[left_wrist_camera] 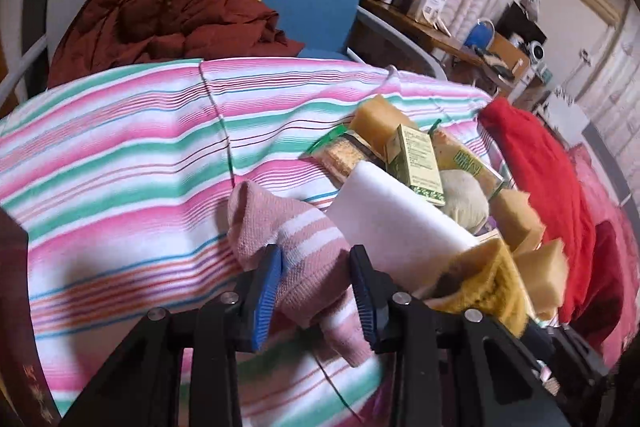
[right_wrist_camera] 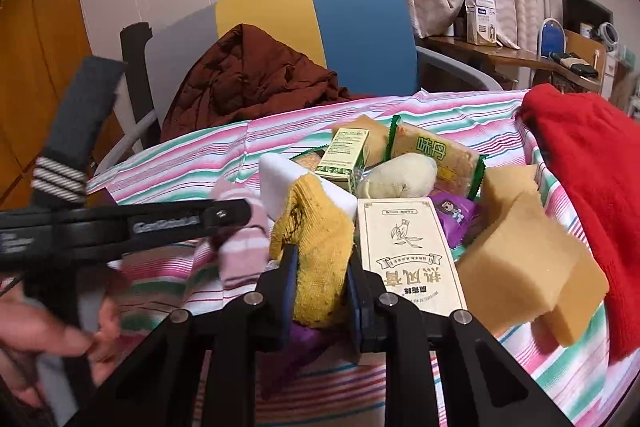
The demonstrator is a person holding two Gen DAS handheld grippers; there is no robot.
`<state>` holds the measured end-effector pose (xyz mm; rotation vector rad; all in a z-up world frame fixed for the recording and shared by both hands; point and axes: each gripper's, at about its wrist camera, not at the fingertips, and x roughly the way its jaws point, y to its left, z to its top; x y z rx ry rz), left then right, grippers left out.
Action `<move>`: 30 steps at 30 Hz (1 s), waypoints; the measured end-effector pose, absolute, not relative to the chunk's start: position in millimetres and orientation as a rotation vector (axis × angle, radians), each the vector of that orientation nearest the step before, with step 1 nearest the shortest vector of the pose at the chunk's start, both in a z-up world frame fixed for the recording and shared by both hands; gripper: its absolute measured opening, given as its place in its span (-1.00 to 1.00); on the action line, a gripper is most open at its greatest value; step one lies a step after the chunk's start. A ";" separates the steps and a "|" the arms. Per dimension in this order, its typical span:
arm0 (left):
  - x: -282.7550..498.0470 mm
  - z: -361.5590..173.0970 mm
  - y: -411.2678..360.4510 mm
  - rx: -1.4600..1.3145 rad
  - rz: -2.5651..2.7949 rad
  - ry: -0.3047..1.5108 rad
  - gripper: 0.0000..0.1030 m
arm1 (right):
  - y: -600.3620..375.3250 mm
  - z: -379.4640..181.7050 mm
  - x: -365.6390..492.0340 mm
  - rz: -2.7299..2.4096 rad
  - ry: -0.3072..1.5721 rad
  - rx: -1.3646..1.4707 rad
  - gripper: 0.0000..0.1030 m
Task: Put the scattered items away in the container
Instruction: 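Grasp the yellow knitted cloth with the right gripper while the left grasps the pink sock, then carry the cloth and sock over the gold tray and open both grippers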
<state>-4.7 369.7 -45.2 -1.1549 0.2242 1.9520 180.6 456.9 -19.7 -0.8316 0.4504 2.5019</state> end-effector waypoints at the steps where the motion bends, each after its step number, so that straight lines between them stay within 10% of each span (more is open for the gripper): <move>1: -4.9 -46.4 369.9 -1.150 1.948 0.226 -0.39 | 456.2 -18.7 180.8 2.502 0.450 -0.831 -0.57; 11: -4.4 -46.2 346.3 -1.169 1.914 0.124 -0.75 | 447.4 -11.8 184.1 2.504 0.452 -0.822 -0.57; 30: -1.4 35.9 179.8 -1.046 2.049 -0.115 -0.79 | 367.4 28.5 143.6 2.699 0.382 -0.842 -0.57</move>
